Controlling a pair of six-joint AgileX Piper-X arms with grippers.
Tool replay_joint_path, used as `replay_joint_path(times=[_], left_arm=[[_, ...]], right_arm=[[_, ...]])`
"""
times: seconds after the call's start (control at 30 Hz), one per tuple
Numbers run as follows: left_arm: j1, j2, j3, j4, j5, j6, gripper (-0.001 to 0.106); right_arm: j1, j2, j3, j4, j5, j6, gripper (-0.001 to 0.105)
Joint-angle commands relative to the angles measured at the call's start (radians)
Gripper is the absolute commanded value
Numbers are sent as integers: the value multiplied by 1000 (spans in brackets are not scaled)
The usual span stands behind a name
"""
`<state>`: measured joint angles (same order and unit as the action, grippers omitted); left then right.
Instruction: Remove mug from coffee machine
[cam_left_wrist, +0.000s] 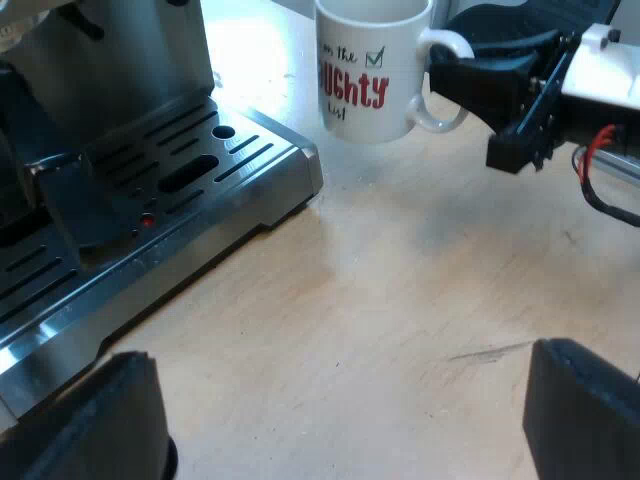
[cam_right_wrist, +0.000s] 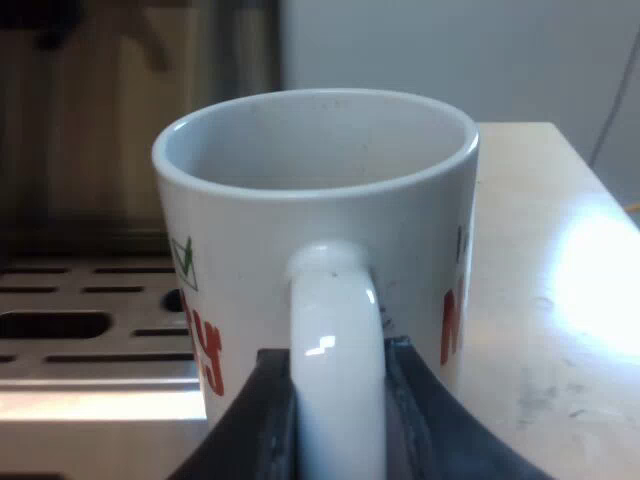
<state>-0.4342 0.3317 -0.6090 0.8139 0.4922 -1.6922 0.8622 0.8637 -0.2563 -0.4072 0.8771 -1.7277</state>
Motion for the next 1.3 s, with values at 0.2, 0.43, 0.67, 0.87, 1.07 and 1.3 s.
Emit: replay_joint_path(times=[0.2,0.43,0.67,0.87,1.07,1.3], left_arm=[[-5,1,-5,-11,6,-1,87],[-5,1,-5,-11,6,-1,87],[-5,1,-5,-11,6,-1,87],[-5,1,-5,-11,6,-1,87],[-5,1,-5,-11,6,-1,87],[-5,1,-5,-11,6,-1,87]], right_arm=[[-145,-13,-9,-21,-90,-2,0],[-293,-9,-9,-14,-189,-2,0],[-424,17,-9,4,-384,-2,0],[-495,118,-9,-26,-456,-2,0],[-499,266,-9,-214,-479,-2,0],[-499,447,-9,-434,-477,-6,0]])
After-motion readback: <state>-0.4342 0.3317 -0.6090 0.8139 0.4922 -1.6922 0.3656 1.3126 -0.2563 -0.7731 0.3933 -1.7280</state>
